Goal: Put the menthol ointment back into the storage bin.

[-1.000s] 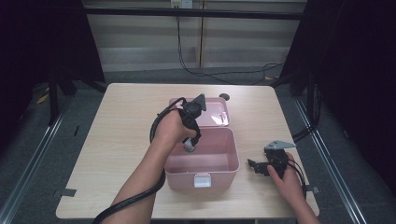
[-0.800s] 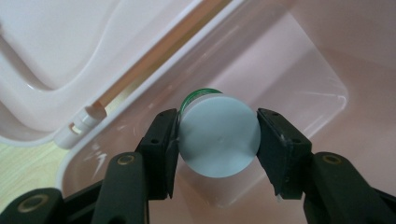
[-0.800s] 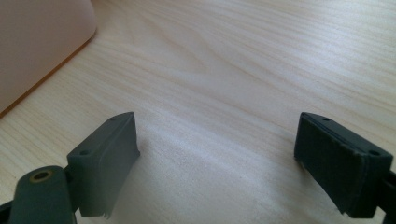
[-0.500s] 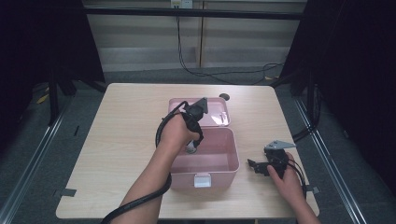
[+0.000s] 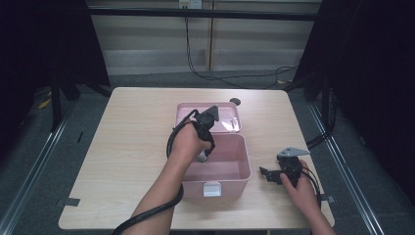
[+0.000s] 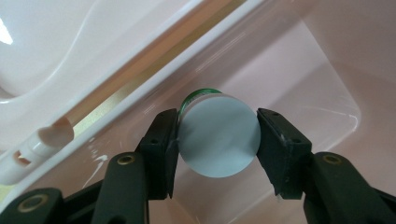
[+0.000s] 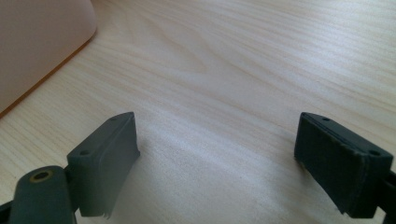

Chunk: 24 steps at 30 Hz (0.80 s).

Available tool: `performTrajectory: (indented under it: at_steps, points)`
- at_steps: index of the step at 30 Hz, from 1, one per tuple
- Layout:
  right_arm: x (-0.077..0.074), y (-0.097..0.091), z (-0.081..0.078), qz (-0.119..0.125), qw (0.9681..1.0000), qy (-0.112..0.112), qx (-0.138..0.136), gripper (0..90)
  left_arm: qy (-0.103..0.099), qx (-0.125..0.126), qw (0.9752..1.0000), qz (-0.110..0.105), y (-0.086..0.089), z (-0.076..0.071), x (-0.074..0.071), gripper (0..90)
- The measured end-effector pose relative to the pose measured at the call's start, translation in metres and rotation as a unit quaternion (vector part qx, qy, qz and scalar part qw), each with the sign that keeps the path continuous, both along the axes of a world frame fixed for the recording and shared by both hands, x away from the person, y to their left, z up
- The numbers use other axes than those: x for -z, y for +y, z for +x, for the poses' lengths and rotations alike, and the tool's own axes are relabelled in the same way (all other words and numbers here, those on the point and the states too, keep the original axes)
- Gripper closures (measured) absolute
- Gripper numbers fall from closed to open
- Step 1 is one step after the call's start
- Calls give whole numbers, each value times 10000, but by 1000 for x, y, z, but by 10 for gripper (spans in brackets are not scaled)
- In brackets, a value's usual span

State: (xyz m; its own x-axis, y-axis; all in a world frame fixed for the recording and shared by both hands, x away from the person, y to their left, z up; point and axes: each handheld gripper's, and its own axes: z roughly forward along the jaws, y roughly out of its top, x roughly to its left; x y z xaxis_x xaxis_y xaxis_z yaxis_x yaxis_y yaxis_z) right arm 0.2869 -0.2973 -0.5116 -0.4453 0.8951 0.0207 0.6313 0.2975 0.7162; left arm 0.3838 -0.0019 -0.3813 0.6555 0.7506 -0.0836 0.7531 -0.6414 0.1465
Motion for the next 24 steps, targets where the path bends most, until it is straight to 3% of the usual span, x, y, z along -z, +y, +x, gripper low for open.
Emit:
performTrajectory:
  at_steps: [24]
  points:
    - [0, 0, 0, 0, 10000, 1, 1, 131, 5, -281, 9996, 21, 4, 2, 25, 502]
